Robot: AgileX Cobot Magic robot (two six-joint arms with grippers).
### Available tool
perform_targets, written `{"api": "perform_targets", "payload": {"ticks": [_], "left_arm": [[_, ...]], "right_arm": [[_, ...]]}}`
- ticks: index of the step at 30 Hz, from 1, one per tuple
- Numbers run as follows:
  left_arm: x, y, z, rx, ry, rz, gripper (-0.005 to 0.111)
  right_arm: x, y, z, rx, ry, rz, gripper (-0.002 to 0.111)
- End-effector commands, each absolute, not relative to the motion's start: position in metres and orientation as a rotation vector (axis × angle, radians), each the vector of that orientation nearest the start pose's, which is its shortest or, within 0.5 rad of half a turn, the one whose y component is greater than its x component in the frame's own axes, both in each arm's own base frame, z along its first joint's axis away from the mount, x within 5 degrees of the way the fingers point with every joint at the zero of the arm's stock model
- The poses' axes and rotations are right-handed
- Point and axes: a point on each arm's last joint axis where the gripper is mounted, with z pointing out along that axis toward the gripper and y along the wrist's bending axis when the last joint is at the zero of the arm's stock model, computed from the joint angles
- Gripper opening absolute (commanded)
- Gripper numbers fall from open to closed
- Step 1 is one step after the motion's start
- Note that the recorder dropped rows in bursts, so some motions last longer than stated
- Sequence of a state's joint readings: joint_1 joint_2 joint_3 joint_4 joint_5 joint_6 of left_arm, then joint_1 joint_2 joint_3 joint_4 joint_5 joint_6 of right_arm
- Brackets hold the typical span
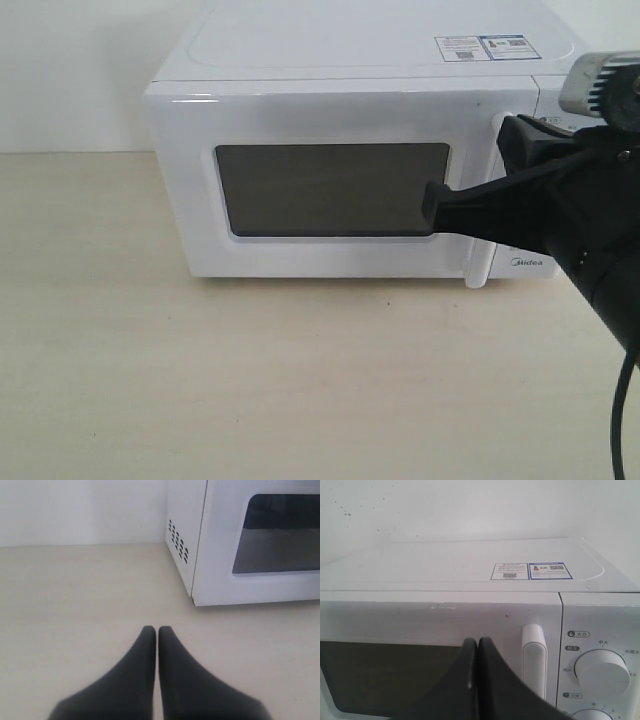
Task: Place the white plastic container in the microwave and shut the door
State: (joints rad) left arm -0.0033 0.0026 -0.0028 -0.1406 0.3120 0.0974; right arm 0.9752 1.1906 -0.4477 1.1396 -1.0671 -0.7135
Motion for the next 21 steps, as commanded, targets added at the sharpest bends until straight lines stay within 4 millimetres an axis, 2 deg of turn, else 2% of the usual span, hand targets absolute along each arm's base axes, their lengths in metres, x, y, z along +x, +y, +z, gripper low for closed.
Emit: {"api": "perform_targets", "payload": {"ticks": [1, 21], "left_arm": [[0.0542, -0.0041, 0.1856, 0.001, 1.789, -0.072, 0.004], [0.0542, -0.0041, 0.1856, 0.002, 1.789, -0.07, 0.004]], "right_arm": [[0.1704, 0.1226, 0.2639, 0.025, 1.57, 0.111, 0.0], [0.1687, 0.1206, 0.2674, 0.034, 1.564, 0.128, 0.0]]}}
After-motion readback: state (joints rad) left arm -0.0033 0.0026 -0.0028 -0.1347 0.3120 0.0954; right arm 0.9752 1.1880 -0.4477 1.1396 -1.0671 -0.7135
